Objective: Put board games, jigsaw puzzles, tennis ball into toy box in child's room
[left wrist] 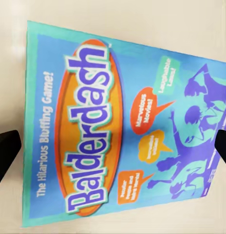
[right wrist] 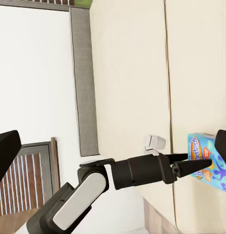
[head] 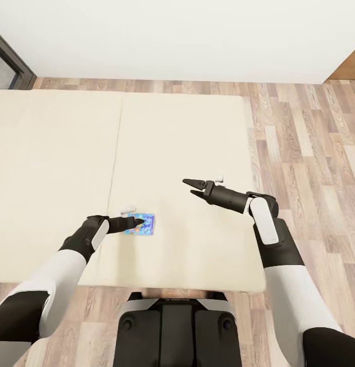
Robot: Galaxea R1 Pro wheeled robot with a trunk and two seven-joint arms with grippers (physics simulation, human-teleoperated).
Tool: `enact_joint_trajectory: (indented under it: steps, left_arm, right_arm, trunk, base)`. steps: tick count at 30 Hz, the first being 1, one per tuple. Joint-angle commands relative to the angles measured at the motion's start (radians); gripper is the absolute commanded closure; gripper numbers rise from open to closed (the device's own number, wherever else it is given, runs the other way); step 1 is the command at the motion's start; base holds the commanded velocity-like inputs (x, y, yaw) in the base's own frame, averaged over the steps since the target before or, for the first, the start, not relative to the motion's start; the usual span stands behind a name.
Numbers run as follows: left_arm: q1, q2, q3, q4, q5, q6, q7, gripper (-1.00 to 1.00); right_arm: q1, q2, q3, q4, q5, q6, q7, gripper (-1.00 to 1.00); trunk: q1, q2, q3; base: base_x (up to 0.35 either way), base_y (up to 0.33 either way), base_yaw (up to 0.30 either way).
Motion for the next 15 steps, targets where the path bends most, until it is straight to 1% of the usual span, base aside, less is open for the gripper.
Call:
enact_joint_trajectory:
  steps: [1,15]
  left_arm:
    - [0.000,0.000,0.001,-0.001,0.008,0.008,0.000,-1.00]
    - [0.000,-0.002,0.001,-0.001,0.008,0.008,0.000,-1.00]
  right_arm:
    - [-0.001,0.001,-0.003,0.000,0.008,0.005,0.009,-1.00]
    - [-0.001,0.001,-0.003,0.001,0.008,0.005,0.009,-1.00]
  trunk:
    - [0.001,-0.002,-0.001]
    - [0.001,-0.002,-0.001]
  base:
    - [0.000,-0.241,0.000]
    - [0.000,-0.273,0.000]
